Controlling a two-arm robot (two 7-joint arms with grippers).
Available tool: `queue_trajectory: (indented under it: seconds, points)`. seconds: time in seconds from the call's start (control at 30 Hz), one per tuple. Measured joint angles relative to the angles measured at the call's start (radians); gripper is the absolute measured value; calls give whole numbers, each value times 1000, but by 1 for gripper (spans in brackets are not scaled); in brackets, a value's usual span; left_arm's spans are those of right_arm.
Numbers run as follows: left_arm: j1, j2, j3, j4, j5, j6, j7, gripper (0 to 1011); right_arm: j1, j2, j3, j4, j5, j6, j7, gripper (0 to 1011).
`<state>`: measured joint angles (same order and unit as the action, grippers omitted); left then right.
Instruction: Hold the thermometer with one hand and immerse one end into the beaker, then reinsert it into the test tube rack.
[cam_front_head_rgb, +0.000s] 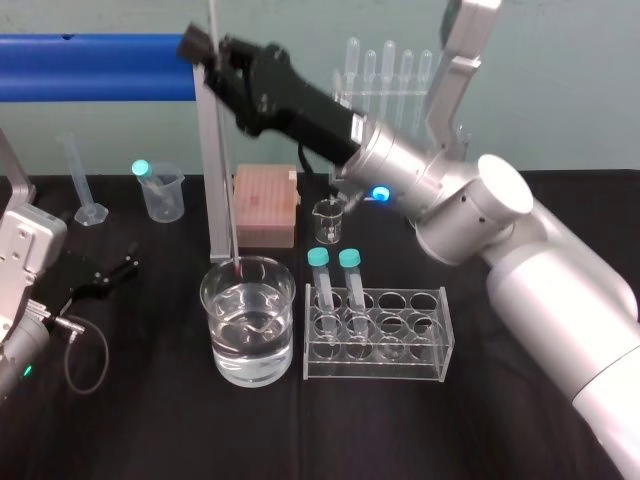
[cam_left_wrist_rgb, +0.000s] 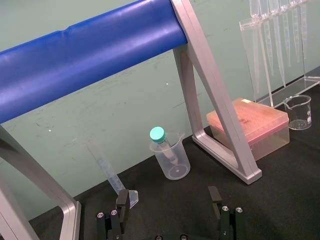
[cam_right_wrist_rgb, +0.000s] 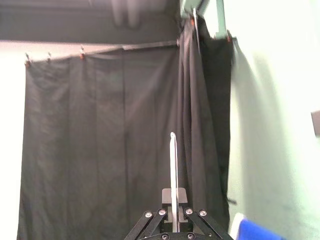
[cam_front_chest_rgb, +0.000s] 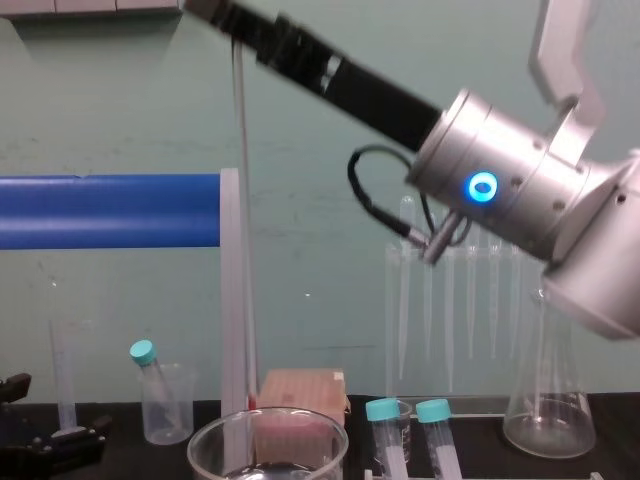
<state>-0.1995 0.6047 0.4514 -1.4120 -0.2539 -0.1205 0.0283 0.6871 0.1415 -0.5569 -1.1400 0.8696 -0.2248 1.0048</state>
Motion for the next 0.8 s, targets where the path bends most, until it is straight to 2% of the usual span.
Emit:
queue_trajectory:
  seconds: [0.13,0.33,0.53,0.57,0.67,0.8]
  points:
    - [0,0,0,0,0,0,0,1008,8,5,15,-31,38,0,12,56]
    - [0,0,0,0,0,0,0,1008,4,45,47,-118,60,-14,-22,56]
    - [0,0,0,0,0,0,0,1008,-45,131,96,-250,35,-29,-140,56]
    - [0,0,0,0,0,0,0,1008,-63,155,110,-282,27,-30,-170,56]
    - [0,0,0,0,0,0,0,1008,-92,189,131,-330,14,-29,-213,56]
    - [0,0,0,0,0,0,0,1008,-161,259,178,-424,-11,-15,-299,56]
